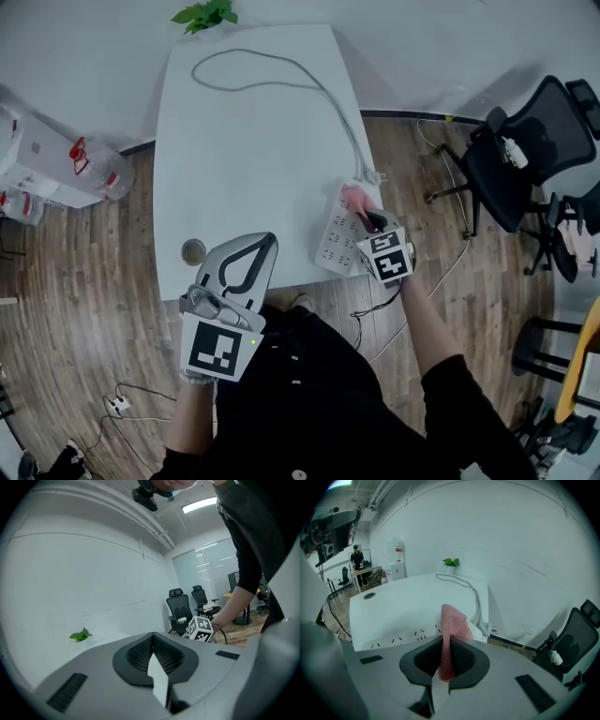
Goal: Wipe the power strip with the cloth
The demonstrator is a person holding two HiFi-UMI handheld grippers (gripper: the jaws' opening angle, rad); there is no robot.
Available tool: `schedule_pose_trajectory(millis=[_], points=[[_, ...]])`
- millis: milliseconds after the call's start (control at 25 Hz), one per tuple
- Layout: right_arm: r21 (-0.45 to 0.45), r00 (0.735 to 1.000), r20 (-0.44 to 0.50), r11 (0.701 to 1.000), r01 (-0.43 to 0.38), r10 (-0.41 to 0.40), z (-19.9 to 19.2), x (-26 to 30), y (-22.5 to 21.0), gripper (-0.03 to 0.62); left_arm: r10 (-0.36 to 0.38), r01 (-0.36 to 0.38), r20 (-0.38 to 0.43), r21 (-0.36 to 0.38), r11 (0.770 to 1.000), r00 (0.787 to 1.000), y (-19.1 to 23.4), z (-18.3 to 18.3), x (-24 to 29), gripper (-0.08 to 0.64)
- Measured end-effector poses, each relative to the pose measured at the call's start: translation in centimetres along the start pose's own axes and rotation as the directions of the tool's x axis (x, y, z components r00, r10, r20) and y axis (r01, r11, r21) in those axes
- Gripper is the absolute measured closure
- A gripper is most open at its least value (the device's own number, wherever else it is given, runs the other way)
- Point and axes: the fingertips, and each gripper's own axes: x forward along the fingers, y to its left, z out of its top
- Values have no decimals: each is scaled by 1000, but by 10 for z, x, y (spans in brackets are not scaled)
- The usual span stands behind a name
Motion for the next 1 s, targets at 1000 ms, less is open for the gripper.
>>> schedule_pose_trajectory(millis=[1000], points=[[-30,990,12,989,-143,143,-23,-44,97,538,-52,52,24,11,999,998,-12,3,12,546]])
